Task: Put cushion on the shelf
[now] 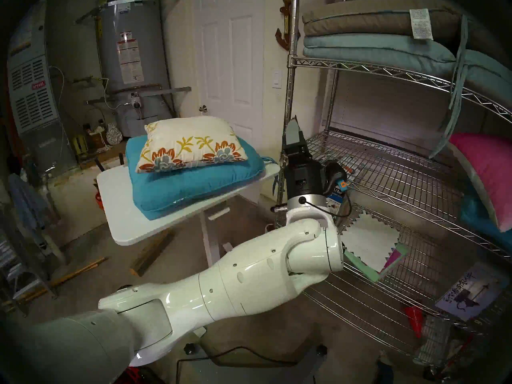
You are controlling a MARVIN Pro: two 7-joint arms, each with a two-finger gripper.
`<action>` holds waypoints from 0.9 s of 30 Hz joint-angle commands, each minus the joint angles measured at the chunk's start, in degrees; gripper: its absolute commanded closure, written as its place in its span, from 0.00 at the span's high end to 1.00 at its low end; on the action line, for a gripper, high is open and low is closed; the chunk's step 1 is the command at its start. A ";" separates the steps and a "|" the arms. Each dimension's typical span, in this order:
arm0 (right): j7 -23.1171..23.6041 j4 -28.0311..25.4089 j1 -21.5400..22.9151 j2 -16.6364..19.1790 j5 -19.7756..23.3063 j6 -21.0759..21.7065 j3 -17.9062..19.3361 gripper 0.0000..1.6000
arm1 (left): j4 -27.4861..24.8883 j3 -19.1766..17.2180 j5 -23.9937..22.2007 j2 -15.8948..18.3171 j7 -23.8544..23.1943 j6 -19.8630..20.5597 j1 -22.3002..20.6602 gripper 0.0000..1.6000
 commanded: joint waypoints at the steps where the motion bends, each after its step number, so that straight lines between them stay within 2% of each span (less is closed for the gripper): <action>1: -0.18 0.67 -0.58 -1.22 0.00 0.35 -0.15 1.00 | -4.83 -3.03 3.33 4.52 5.35 -0.05 3.70 1.00; 14: -0.19 0.67 -0.65 -1.21 0.00 0.43 -0.15 1.00 | -11.00 -7.65 7.09 10.66 5.04 -0.05 11.14 1.00; 27: -0.22 0.67 -0.78 -1.24 0.03 0.59 -0.15 1.00 | -14.72 -12.78 8.39 11.75 4.16 -0.05 17.30 1.00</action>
